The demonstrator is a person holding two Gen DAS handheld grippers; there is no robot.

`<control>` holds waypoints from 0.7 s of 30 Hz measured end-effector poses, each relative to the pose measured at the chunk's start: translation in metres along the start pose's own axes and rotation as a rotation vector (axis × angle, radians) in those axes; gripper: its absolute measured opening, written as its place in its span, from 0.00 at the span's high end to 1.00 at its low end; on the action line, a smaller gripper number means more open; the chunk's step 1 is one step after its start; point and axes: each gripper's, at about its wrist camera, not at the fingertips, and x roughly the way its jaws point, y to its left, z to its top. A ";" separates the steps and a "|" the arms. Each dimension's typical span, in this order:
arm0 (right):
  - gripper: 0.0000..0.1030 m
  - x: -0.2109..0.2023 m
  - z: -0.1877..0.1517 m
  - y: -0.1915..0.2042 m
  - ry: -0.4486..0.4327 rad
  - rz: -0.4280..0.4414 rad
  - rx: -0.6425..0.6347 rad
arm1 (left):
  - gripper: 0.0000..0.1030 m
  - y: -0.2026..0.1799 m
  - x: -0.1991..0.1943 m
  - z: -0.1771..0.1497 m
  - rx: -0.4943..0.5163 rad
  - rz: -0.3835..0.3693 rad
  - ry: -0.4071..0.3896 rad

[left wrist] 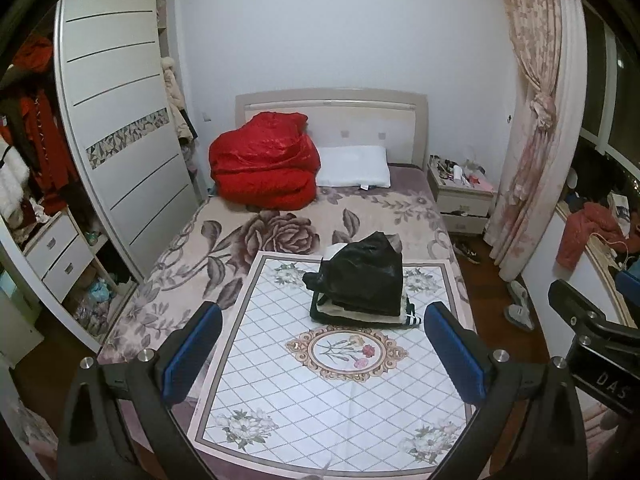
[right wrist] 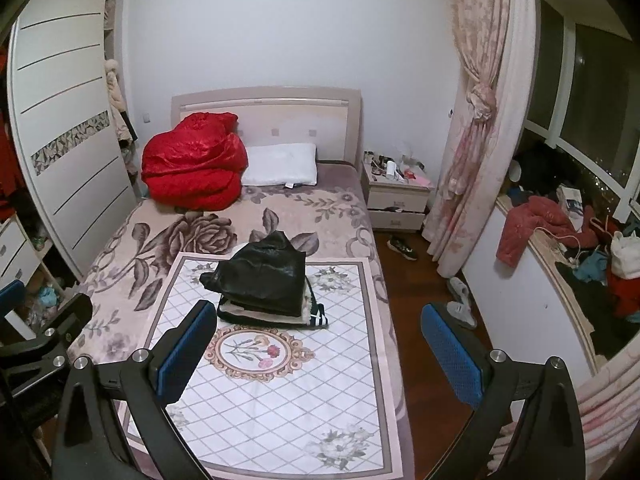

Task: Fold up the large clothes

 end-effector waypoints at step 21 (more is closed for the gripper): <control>0.00 -0.008 0.004 0.002 0.002 0.019 -0.002 | 0.00 0.000 -0.004 -0.001 -0.020 0.010 -0.012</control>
